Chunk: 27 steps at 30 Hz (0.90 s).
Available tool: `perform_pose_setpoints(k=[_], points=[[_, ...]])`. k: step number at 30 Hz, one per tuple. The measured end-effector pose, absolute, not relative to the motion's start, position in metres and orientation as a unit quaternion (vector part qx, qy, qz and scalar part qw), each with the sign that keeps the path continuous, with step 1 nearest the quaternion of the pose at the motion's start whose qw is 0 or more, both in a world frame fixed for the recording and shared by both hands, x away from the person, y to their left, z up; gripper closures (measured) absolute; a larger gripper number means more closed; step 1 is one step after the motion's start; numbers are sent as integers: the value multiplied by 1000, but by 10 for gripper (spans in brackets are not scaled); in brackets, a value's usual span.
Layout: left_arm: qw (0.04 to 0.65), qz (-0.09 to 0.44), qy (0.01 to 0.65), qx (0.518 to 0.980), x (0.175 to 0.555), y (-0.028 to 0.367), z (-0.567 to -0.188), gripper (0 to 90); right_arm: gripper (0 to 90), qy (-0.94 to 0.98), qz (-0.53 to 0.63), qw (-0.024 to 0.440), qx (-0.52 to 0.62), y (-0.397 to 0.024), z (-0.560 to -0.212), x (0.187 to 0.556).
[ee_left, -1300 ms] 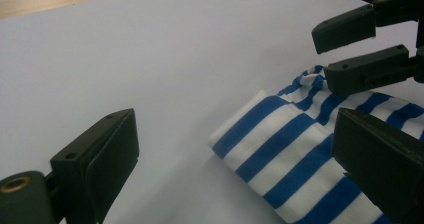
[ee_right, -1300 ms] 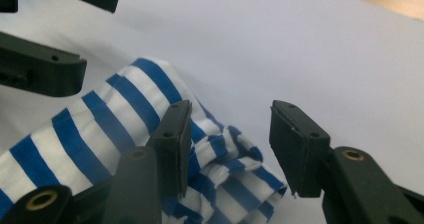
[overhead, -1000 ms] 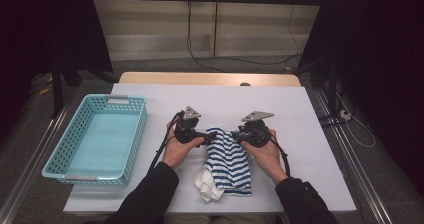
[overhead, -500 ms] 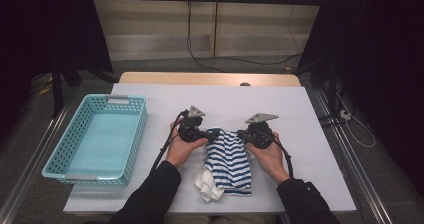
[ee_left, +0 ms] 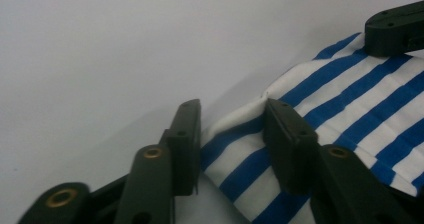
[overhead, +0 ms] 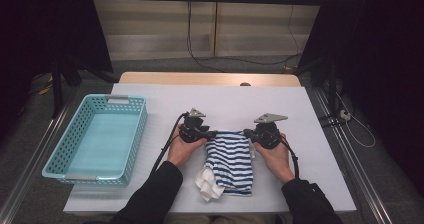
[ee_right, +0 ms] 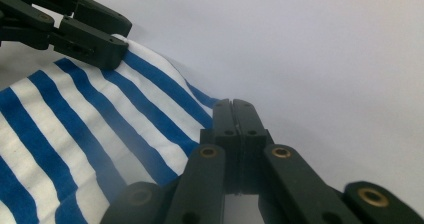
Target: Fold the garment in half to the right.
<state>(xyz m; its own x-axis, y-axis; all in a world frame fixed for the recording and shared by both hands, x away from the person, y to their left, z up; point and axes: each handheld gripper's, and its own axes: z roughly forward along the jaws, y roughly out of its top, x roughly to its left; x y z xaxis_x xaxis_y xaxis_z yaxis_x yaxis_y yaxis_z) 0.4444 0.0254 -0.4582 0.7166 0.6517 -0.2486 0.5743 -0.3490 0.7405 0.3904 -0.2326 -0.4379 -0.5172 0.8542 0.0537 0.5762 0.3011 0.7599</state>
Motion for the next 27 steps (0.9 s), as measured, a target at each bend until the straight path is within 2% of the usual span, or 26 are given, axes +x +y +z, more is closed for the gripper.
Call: perform_pose_setpoints(k=[4,9,18,22,24,26,27], points=[[436,39,373,818,446,28,-459,839,897,787,372,183,457,-233,-442,388],[432,40,375,819,448,28,-460,870,897,787,369,187,458,-234,-445,387],[440,48,379,812,448,28,-461,871,881,783,359,183,473,-237,-452,393],[437,45,369,819,447,32,-458,860,797,772,360,183,491,-243,-455,394],[437,50,359,823,446,33,-457,803,754,767,371,188,488,-246,-452,394],[456,37,363,812,445,32,-458,688,677,763,385,191,484,-246,-449,392],[456,37,363,812,445,32,-458,654,677,763,385,191,484,-246,-449,392]])
